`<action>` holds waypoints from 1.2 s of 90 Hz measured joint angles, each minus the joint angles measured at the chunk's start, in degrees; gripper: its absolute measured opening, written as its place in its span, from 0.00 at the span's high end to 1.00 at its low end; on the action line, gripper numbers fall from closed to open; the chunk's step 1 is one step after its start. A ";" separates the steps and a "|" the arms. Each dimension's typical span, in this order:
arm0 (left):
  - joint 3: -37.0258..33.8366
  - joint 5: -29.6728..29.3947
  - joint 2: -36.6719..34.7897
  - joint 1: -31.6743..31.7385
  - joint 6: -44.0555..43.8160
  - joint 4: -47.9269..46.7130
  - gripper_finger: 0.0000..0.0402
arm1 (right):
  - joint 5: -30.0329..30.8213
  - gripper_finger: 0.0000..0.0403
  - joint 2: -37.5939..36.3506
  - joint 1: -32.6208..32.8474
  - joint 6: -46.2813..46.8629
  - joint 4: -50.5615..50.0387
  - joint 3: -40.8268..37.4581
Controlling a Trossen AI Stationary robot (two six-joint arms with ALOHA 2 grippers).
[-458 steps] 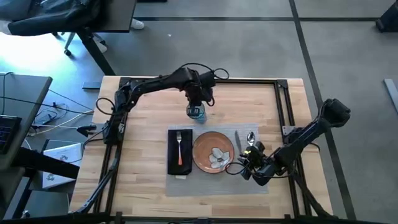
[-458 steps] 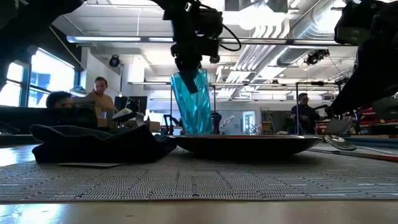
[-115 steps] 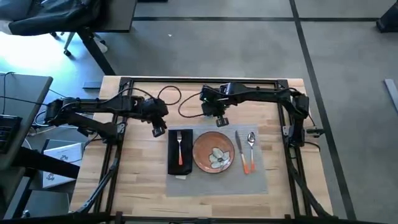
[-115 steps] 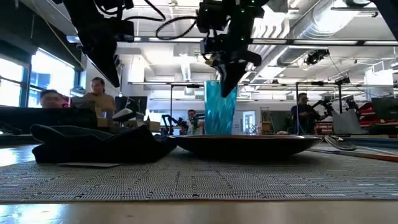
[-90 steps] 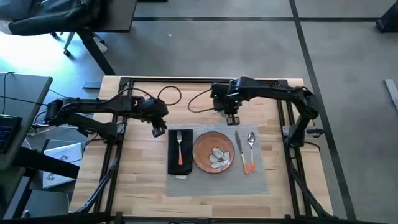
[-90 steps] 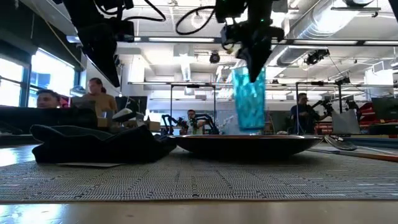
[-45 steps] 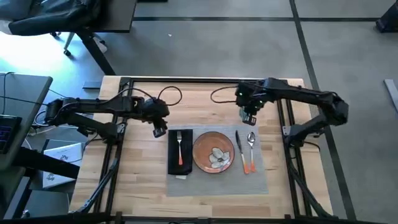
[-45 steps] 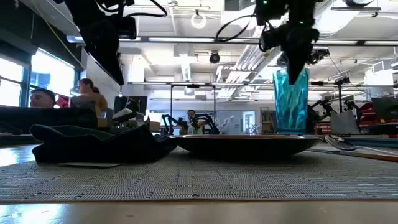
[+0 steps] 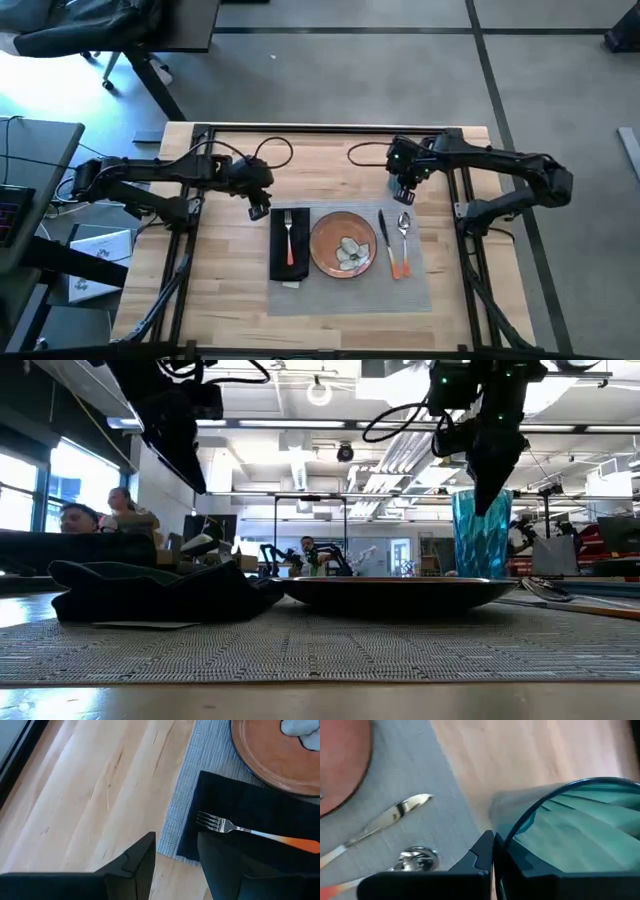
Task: Set table place
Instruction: Put the blue cup on the top left of the spoon, then adjust the gray mat
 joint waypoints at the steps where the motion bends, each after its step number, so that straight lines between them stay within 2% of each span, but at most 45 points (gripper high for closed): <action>1: 0.00 0.00 0.00 0.00 0.01 0.00 0.67 | 0.10 1.00 -0.01 0.00 -0.01 0.00 0.19; 30: 0.00 0.59 0.00 0.00 0.05 -0.06 0.67 | -0.12 0.98 -0.07 0.02 1.13 -1.28 3.03; 64: 0.00 0.66 0.00 0.00 0.75 -0.10 0.67 | -1.05 0.61 -1.08 0.02 0.91 -2.91 3.53; 78: 0.00 0.33 0.00 0.02 1.18 -0.10 0.67 | -1.70 0.55 -1.94 0.12 1.20 -7.55 8.59; 84: 0.00 0.52 0.00 -0.12 1.15 -0.11 0.67 | -3.73 0.54 -2.24 0.48 2.16 -9.44 10.96; 98: 0.00 3.22 0.02 -4.00 -0.13 -0.02 0.67 | -11.29 0.54 -4.30 5.98 8.08 -9.54 11.45; 108: 0.00 3.92 0.02 -8.96 -2.40 -0.37 0.67 | -11.88 0.54 -5.36 13.15 12.38 -6.66 7.43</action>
